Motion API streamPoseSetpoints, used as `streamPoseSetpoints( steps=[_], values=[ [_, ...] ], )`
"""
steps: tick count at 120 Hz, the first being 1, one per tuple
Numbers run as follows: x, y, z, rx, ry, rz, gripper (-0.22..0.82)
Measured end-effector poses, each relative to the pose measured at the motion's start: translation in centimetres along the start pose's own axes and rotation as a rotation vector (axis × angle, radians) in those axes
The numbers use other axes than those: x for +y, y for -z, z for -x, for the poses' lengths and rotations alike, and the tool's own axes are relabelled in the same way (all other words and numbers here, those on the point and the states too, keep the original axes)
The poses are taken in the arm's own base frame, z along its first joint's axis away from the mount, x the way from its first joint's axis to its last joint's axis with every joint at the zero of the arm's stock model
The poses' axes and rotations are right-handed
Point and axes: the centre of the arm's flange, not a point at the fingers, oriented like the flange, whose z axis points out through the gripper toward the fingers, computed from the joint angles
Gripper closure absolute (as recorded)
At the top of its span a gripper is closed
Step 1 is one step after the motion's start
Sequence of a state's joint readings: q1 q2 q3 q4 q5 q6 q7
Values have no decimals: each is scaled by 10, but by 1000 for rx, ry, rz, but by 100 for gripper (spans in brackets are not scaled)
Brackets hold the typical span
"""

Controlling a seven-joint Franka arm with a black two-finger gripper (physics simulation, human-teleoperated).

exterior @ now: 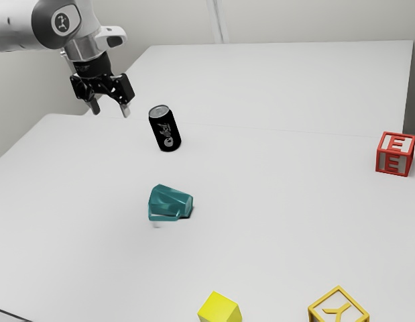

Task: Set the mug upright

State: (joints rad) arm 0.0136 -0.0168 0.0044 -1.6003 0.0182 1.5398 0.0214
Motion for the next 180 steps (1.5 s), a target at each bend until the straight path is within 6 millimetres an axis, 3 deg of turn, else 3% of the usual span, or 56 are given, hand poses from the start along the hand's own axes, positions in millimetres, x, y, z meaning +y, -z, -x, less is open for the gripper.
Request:
streamPoseSetpoints(
  steps=[15,28,42,58,76,102,135,180],
  values=[
    [-1,-1,0,2,1,0,2],
    [-1,-9,13,-5,0,1,2],
    [-5,-31,26,-6,7,12,2],
    [-26,-64,37,-5,50,83,2],
    [-47,-109,41,29,91,201,2],
    [-58,-158,44,108,115,347,3],
    [-78,-211,51,187,158,504,3],
    [-94,-265,41,264,146,647,3]
  ],
)
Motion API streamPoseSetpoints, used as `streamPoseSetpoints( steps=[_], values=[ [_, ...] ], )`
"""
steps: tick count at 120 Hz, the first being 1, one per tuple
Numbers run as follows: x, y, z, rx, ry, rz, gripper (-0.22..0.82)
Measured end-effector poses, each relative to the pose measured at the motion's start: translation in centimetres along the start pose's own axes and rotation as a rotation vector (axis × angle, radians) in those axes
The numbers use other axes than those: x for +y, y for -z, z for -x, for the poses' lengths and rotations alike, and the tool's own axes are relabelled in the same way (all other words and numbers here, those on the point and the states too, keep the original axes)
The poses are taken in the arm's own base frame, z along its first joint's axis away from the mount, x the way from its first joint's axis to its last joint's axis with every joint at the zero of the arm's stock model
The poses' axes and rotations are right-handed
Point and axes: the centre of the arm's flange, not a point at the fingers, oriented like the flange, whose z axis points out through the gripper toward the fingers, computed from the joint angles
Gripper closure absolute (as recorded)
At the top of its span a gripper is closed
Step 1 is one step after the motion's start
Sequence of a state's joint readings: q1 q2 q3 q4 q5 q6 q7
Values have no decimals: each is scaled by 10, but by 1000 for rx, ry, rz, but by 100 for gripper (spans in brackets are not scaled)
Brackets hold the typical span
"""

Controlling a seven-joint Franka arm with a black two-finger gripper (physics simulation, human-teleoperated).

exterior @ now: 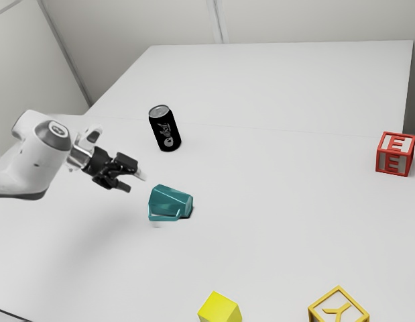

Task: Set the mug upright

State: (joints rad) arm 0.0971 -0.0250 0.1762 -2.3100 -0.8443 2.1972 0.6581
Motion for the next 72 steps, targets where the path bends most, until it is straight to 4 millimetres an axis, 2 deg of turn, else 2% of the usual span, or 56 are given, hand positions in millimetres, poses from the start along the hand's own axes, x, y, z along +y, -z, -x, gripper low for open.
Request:
streamPoseSetpoints(
  steps=[33,72],
  values=[
    [-24,-19,3,16,-44,55,3],
    [-18,-43,11,35,-95,150,3]
  ],
)
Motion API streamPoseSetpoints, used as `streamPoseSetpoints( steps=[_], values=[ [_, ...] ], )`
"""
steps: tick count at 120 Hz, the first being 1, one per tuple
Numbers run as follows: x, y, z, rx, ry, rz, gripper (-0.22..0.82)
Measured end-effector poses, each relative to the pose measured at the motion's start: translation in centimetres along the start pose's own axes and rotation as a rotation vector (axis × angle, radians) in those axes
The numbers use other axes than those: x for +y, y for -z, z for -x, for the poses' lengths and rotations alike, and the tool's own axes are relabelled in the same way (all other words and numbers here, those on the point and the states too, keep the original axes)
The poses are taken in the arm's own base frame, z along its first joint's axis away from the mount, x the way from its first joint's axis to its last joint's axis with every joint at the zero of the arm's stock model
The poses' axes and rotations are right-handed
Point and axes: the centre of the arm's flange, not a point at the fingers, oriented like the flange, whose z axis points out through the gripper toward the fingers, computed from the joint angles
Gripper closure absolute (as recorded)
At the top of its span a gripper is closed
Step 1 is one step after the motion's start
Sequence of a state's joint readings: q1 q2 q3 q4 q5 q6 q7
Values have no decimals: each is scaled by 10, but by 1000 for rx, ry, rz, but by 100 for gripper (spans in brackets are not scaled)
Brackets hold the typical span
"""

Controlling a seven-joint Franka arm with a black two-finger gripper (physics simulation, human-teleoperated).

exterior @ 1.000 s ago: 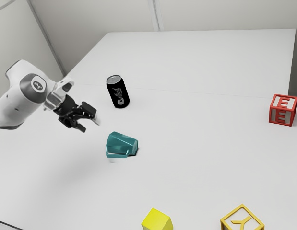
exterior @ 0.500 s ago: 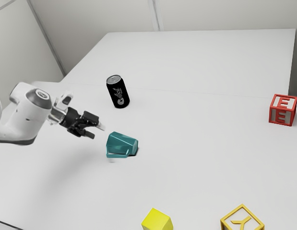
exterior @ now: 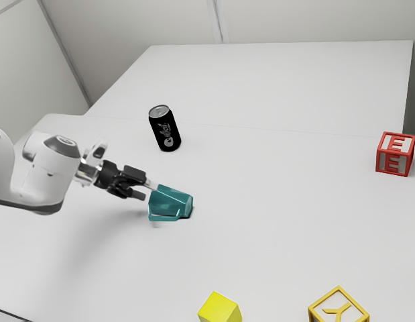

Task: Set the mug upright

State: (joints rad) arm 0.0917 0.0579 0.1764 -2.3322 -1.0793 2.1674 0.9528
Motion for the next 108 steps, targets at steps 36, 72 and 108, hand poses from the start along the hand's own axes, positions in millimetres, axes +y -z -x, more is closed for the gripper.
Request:
streamPoseSetpoints(
  steps=[36,72,108],
  values=[
    [-12,-16,5,45,-18,82,4],
    [-18,-32,9,86,-60,151,4],
    [-20,-43,14,81,-114,193,6]
  ],
)
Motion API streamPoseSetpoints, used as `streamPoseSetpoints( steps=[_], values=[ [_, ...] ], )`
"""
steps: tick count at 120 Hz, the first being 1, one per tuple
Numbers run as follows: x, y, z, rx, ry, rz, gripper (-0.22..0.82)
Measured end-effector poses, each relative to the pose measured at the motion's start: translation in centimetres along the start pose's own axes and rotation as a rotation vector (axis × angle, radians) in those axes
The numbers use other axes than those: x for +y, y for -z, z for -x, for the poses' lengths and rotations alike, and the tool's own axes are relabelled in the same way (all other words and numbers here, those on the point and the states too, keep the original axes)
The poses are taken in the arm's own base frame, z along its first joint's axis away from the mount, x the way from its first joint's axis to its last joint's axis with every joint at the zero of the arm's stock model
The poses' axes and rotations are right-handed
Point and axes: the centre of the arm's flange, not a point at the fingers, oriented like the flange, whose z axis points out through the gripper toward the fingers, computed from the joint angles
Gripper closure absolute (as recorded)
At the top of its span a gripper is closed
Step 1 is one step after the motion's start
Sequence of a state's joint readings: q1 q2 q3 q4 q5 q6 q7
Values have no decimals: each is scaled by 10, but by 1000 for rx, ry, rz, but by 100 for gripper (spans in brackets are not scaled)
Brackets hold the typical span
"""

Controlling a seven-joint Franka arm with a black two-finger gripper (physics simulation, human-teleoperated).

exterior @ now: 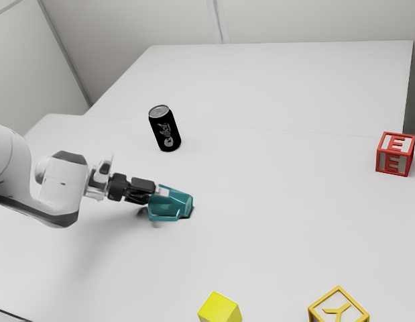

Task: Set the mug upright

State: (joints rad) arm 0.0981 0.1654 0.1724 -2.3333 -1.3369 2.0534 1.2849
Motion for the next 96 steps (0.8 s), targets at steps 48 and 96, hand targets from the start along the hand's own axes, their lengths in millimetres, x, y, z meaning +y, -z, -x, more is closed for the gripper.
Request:
streamPoseSetpoints(
  steps=[48,96],
  values=[
    [3,-4,0,-4,-60,24,44],
    [13,2,-7,11,-116,16,74]
  ],
)
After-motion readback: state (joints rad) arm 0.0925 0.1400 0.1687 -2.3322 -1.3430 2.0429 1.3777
